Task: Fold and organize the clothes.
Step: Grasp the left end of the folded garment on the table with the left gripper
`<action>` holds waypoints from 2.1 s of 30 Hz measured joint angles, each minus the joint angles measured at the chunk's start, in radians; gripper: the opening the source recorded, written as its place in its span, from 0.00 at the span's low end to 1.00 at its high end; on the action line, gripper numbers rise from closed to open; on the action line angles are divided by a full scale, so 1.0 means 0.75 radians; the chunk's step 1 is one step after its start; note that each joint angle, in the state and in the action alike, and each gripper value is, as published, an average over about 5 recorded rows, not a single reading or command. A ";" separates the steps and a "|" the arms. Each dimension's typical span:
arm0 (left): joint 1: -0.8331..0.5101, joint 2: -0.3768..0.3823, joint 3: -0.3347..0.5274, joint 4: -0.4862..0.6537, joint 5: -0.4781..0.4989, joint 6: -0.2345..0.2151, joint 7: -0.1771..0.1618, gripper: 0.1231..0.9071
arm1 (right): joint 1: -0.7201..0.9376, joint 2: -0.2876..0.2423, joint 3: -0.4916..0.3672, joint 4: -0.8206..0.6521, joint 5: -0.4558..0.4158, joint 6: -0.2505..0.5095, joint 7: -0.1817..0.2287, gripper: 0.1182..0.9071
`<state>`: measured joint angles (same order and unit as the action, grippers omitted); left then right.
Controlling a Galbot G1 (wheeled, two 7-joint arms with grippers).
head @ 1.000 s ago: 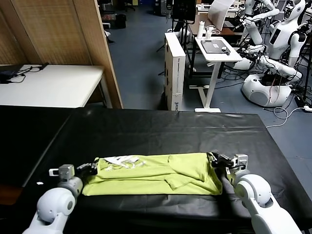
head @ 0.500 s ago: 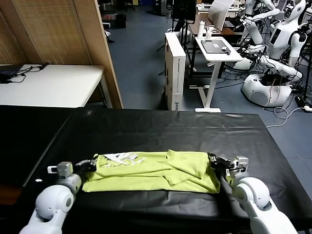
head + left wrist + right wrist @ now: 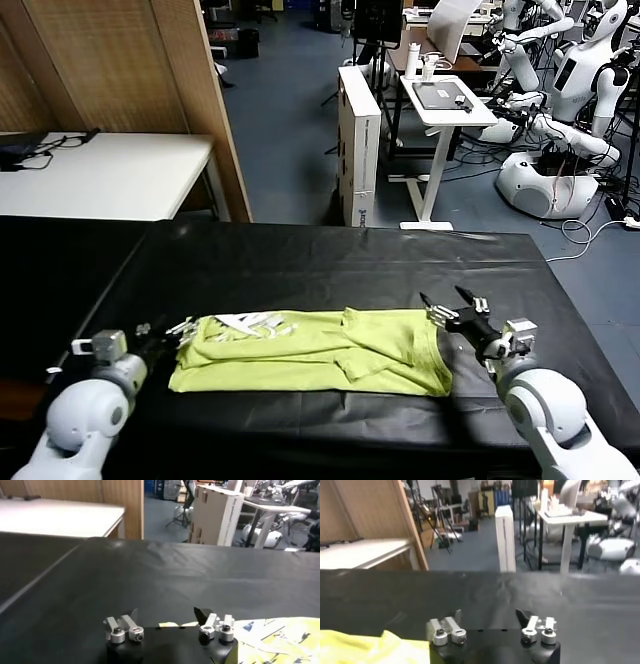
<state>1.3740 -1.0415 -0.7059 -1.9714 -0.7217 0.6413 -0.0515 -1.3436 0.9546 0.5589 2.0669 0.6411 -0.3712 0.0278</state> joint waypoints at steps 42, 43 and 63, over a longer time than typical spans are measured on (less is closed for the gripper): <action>0.162 0.133 -0.142 0.109 -0.482 0.124 0.318 1.00 | -0.289 -0.009 0.123 0.191 0.032 0.041 -0.015 1.00; 0.161 0.130 -0.138 0.109 -0.477 0.124 0.320 1.00 | -0.290 -0.009 0.123 0.192 0.032 0.041 -0.014 1.00; 0.149 0.084 -0.095 0.068 -0.476 0.129 0.324 1.00 | -0.288 0.002 0.114 0.217 0.019 0.033 -0.011 1.00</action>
<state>1.4860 -0.9786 -0.7770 -1.9207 -1.0786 0.7383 0.1911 -1.5597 0.9557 0.6442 2.2296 0.6553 -0.3462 0.0192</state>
